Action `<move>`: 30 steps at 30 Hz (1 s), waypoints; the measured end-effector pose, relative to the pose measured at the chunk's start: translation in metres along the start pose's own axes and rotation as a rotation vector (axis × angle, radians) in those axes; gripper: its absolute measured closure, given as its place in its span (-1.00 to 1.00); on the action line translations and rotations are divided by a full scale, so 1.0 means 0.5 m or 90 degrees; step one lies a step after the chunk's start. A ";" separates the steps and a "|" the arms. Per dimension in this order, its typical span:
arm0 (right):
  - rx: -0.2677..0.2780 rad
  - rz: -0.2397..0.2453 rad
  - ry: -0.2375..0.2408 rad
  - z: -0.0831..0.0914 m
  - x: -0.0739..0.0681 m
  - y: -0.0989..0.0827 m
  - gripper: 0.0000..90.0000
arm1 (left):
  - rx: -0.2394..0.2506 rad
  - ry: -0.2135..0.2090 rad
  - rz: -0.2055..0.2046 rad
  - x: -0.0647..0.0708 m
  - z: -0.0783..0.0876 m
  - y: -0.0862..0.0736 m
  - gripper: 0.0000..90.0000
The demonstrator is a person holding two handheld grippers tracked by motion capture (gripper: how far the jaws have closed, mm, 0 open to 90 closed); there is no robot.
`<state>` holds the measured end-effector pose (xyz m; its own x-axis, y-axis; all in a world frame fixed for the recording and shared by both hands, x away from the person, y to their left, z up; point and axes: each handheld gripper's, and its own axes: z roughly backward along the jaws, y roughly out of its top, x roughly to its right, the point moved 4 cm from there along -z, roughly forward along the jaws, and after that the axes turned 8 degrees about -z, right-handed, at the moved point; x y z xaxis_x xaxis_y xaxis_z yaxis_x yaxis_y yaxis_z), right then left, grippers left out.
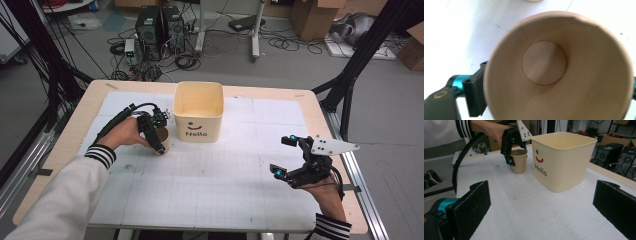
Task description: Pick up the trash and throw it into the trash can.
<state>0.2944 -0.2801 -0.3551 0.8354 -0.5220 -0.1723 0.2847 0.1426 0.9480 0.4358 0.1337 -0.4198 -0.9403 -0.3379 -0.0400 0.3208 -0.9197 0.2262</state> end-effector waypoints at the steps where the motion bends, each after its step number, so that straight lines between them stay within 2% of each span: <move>1: 0.000 0.000 0.000 0.000 0.000 0.000 -0.99 | 0.000 0.000 0.000 0.000 0.000 0.000 -0.55; 4: 0.001 0.001 0.000 0.000 0.000 0.000 -0.99 | -0.001 -0.003 -0.010 0.000 0.001 0.000 -0.46; 14: 0.000 0.000 -0.001 0.000 -0.001 0.000 -0.99 | -0.002 0.008 -0.006 0.006 0.006 0.002 -0.29; 29: 0.003 -0.001 0.000 0.001 -0.001 0.001 -0.99 | -0.009 0.013 0.001 0.013 0.016 0.003 -0.23; 30: 0.003 -0.001 0.001 0.001 -0.001 0.001 -0.99 | -0.016 0.018 -0.007 0.012 0.021 0.002 -0.23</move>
<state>0.2938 -0.2801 -0.3544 0.8354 -0.5213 -0.1743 0.2836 0.1372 0.9491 0.4292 0.1330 -0.4095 -0.9407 -0.3321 -0.0696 0.3129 -0.9284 0.2006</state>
